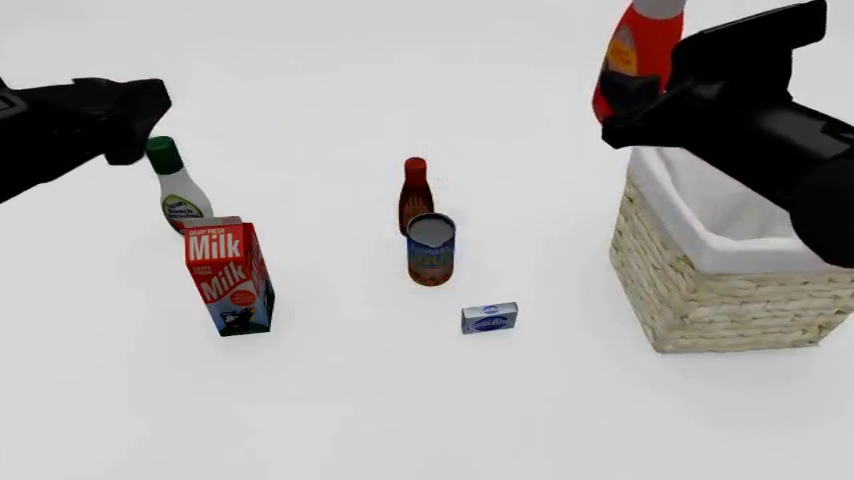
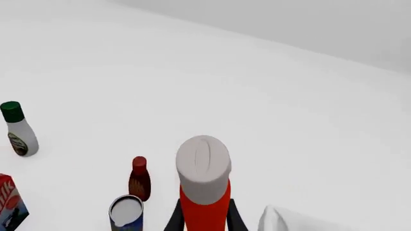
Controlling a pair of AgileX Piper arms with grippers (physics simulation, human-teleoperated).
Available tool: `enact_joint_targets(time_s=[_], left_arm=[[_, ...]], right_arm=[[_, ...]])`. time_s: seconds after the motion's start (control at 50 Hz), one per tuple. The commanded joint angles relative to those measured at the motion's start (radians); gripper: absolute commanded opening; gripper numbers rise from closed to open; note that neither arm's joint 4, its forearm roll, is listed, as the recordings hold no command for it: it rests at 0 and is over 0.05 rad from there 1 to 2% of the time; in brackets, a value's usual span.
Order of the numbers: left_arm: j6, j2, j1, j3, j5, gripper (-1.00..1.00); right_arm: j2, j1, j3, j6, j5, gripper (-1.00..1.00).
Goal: Pick the ketchup and place it in the basket.
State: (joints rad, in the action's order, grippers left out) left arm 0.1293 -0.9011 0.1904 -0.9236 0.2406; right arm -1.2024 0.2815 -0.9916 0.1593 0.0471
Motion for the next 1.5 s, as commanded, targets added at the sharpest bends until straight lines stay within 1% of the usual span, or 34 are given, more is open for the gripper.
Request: enact_joint_targets(time_s=[0.02, 0.08, 0.1, 0.16, 0.2, 0.24, 0.28, 0.3, 0.36, 0.38, 0.44, 0.46, 0.62, 0.68, 0.7, 0.82, 1.08, 1.12, 1.4, 1.5], left_arm=[[0.005, -0.011, -0.04, 0.015, -0.049, 1.0], [0.001, -0.016, -0.043, 0.015, -0.06, 1.0], [-0.008, -0.031, -0.047, 0.022, -0.086, 1.0], [-0.009, -0.042, -0.046, 0.027, -0.101, 1.0], [0.0, -0.055, -0.042, 0.031, -0.112, 1.0], [0.009, -0.065, -0.034, 0.036, -0.122, 1.0], [0.016, -0.073, -0.032, 0.035, -0.13, 1.0], [0.047, -0.075, -0.02, 0.036, -0.13, 1.0], [0.037, -0.076, -0.024, 0.032, -0.135, 1.0], [0.062, -0.074, -0.012, 0.037, -0.144, 1.0], [0.063, -0.075, -0.019, 0.04, -0.155, 1.0], [0.073, -0.078, -0.017, 0.044, -0.161, 1.0], [0.073, -0.085, -0.019, 0.051, -0.175, 1.0], [0.069, -0.085, -0.022, 0.051, -0.175, 1.0], [0.065, -0.087, -0.025, 0.051, -0.176, 1.0], [0.065, -0.087, -0.026, 0.058, -0.183, 1.0], [0.063, -0.094, -0.022, 0.063, -0.192, 1.0], [0.061, -0.094, -0.024, 0.062, -0.192, 1.0], [0.065, -0.102, -0.022, 0.068, -0.201, 1.0], [0.064, -0.102, -0.021, 0.068, -0.201, 1.0]], right_arm=[[0.005, -0.113, -0.006, -0.039, 0.017, -1.0], [0.004, -0.121, -0.001, -0.055, 0.016, -1.0], [0.0, -0.142, 0.004, -0.062, 0.02, -1.0], [-0.003, -0.16, 0.011, -0.067, 0.024, -1.0], [-0.005, -0.174, 0.012, -0.078, 0.028, -1.0], [-0.009, -0.193, 0.019, -0.06, 0.038, -1.0], [-0.009, -0.209, 0.027, -0.073, 0.051, -1.0], [-0.013, -0.221, 0.025, -0.071, 0.054, -1.0], [-0.013, -0.221, 0.033, -0.086, 0.059, -1.0], [-0.016, -0.232, 0.042, -0.084, 0.069, -1.0], [-0.018, -0.242, 0.051, -0.087, 0.078, -1.0], [-0.021, -0.251, 0.055, -0.096, 0.084, -1.0], [-0.019, -0.29, 0.064, -0.103, 0.091, -1.0], [-0.019, -0.313, 0.071, -0.11, 0.097, -1.0], [-0.018, -0.323, 0.077, -0.124, 0.101, -1.0], [-0.019, -0.358, 0.096, -0.13, 0.117, -1.0], [-0.035, -0.396, 0.12, -0.135, 0.143, -1.0], [-0.046, -0.406, 0.124, -0.144, 0.151, -1.0], [-0.088, -0.455, 0.136, -0.133, 0.172, -1.0], [-0.101, -0.467, 0.143, -0.138, 0.183, -1.0]])
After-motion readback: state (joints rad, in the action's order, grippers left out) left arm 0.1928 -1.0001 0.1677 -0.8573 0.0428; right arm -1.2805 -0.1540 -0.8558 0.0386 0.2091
